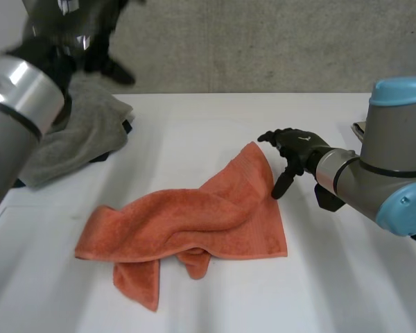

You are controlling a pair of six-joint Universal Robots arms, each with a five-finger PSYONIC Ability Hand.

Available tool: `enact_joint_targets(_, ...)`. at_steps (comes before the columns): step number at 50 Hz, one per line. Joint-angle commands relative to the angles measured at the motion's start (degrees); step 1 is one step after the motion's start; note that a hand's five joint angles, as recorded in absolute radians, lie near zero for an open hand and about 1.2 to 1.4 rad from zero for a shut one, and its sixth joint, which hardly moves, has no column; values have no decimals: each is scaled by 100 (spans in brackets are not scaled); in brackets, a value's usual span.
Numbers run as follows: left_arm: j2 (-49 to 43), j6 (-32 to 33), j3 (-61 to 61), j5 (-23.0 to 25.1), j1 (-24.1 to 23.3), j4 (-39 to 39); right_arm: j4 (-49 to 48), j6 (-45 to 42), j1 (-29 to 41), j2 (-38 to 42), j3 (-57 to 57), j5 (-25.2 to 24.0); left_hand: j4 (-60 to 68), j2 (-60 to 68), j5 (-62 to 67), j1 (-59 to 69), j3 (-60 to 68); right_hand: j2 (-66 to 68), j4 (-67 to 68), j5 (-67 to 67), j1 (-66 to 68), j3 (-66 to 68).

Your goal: Fold the laundry.

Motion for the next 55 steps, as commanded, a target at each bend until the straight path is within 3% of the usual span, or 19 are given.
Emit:
enact_joint_targets(1,-181,286,-570,-148,576,-973,664,-2081,572,-501,234,73,-435,-479,-376,-514,-473,-170,-132,-221,-209,-145)
enact_joint_targets(7,-321,883,-895,265,1183,-1704,507,-2357,1012,-528,648,311,-622,-666,-563,-702,-660,115,153,64,76,140)
enact_joint_targets(13,-655,1745,-1054,1187,2053,-2214,-503,-2392,1443,-80,789,592,-337,-381,-278,-416,-375,653,691,602,613,678)
enact_joint_targets(21,-1226,2290,-1028,2066,2572,-2934,-1251,-2603,1742,702,552,1119,168,124,227,89,130,1864,1901,1813,1824,1888)
enact_joint_targets(22,-1288,2326,-1028,2128,2599,-2979,-1286,-2646,1751,764,517,1172,185,141,244,106,147,2166,2203,2115,2126,2190)
enact_joint_targets(24,-1559,2536,-1001,2330,2634,-3128,-1374,-2770,1725,887,403,1348,320,275,379,240,282,5848,5886,5797,5809,5873)
enact_joint_targets(25,-1622,2580,-993,2357,2625,-3154,-1392,-2787,1716,887,402,1374,337,292,396,257,299,6821,6858,6770,6781,6845)
enact_joint_targets(26,-1753,2659,-984,2401,2608,-3198,-1418,-2779,1681,853,411,1409,354,309,412,274,316,6830,6868,6779,6790,6855)
enact_joint_targets(34,-2299,2739,-817,2296,2055,-3190,-1427,-2594,1172,282,587,1375,370,326,429,291,332,6830,6868,6779,6791,6855)
enact_joint_targets(37,-2448,2643,-642,2234,1686,-3164,-1427,-2577,890,27,675,1340,1644,1599,1703,1564,1606,6830,6868,6779,6791,6855)
enact_joint_targets(41,-2641,2179,-107,2121,1072,-3102,-1410,-2603,609,-132,692,1199,5941,5897,6000,5862,5903,6830,6868,6779,6791,6855)
enact_joint_targets(44,-2738,1774,359,1927,807,-2979,-1453,-2656,442,-132,613,1050,5953,5909,6012,5874,5915,6830,6868,6779,6791,6855)
enact_joint_targets(48,-2791,1105,1308,1243,420,-2646,-1690,-2796,319,-1,210,962,5953,5909,6012,5874,5915,6830,6868,6779,6791,6855)
enact_joint_targets(49,-2739,922,1676,876,271,-2401,-1769,-2822,301,26,96,979,5953,5909,6012,5874,5915,6830,6868,6779,6791,6855)
enact_joint_targets(55,-2405,604,2601,-41,-72,-1574,-2744,-2691,46,-53,-713,1242,5953,5909,6012,5874,5915,6830,6868,6779,6791,6855)
